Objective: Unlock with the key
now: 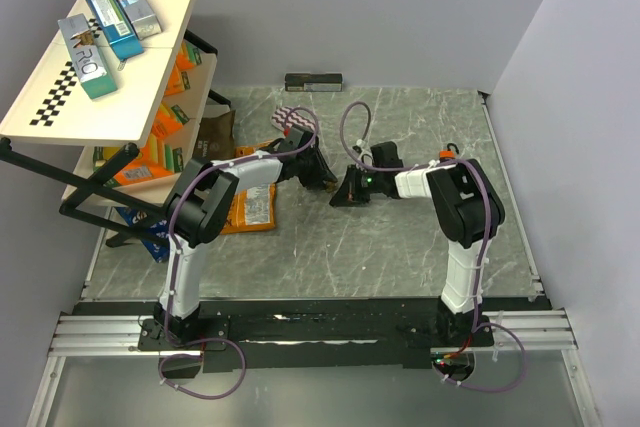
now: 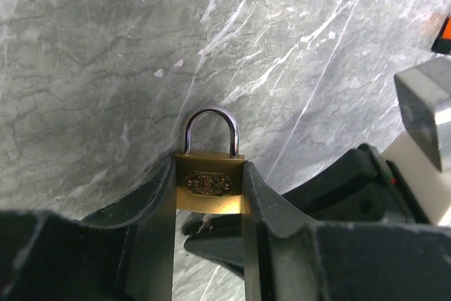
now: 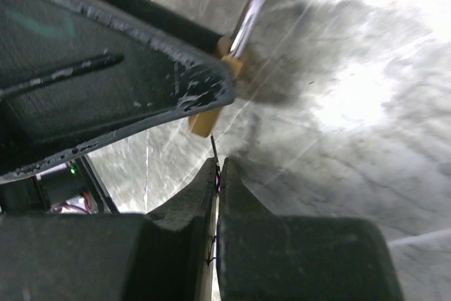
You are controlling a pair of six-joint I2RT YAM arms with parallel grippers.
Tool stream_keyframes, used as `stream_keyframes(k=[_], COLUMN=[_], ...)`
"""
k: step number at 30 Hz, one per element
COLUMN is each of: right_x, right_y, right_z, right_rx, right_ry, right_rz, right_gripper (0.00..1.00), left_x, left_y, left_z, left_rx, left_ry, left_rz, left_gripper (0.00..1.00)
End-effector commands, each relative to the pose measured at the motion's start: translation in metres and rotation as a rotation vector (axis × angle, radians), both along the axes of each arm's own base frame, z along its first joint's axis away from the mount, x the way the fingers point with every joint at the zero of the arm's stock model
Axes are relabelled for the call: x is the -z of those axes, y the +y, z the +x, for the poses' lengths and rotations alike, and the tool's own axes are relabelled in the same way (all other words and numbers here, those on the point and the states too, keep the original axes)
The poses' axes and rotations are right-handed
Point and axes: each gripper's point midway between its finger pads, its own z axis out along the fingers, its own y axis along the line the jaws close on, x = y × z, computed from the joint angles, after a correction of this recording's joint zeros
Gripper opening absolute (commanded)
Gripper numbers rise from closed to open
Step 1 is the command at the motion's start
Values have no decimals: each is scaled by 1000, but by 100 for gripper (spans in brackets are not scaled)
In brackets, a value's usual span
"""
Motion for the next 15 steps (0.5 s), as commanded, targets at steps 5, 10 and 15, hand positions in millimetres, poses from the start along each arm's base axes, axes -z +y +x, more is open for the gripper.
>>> stream_keyframes(k=[5,10,15], right_x=[-5,-8,-7], right_y=[-9,-9,-10], right_z=[26,29,28], right_rx=[53,36,12], right_ry=[-59,-76,-89], right_rz=[13,5,-12], right_gripper=[0,0,0], left_x=[46,47,47], left_y=[19,17,16], left_z=[-33,-33,-32], left_rx=[13,17,20], left_ry=[129,132,131], left_rz=[116,119,117], left_gripper=[1,1,1])
